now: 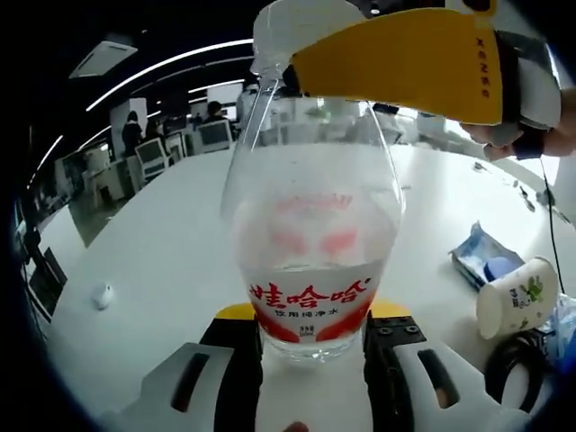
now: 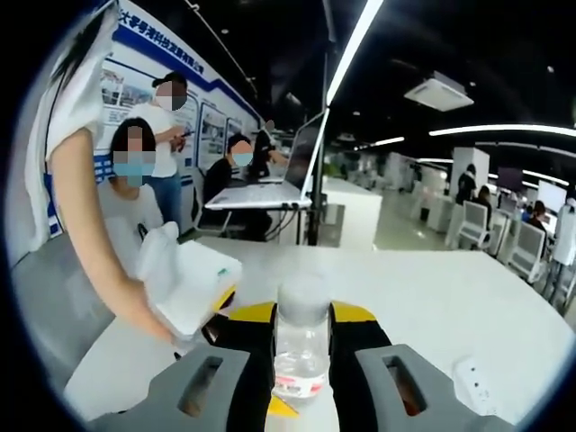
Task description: Arrange the tabletop items into an orderly group along one side of the table until the central work area is clear of visible clutter.
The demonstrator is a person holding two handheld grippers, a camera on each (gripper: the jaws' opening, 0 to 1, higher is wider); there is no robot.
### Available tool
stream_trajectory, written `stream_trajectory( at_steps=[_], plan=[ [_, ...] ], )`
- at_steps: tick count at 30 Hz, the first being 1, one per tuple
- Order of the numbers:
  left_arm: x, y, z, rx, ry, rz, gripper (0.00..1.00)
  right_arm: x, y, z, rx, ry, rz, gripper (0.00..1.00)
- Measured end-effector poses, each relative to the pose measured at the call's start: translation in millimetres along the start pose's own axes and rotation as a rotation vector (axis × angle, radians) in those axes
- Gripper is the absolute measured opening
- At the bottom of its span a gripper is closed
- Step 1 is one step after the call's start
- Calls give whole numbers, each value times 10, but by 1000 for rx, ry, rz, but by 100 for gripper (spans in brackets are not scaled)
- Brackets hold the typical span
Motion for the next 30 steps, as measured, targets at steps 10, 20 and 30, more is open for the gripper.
stream_trajectory(
  at_steps=[10, 20, 30],
  plan=[
    [100, -92, -25, 19, -77, -125, 79, -7, 8, 3, 0, 18, -25, 18],
    [169, -406, -188, -3, -1, -295, 97, -13, 16, 11, -14, 5, -37, 18],
    [185, -449, -85, 24, 4, -332, 97, -18, 10, 11, -16, 13, -43, 18]
  ],
)
Point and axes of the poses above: the point that each gripper's makers call its tool centre point, and the gripper's own axes: y roughly forward along the fingers, x roughly to its right, z roughly out of its top, the point moved 4 cm from there along -y, roughly backward along the fingers, and after that the axes turned 5 degrees about -z, right-handed, at the moved point
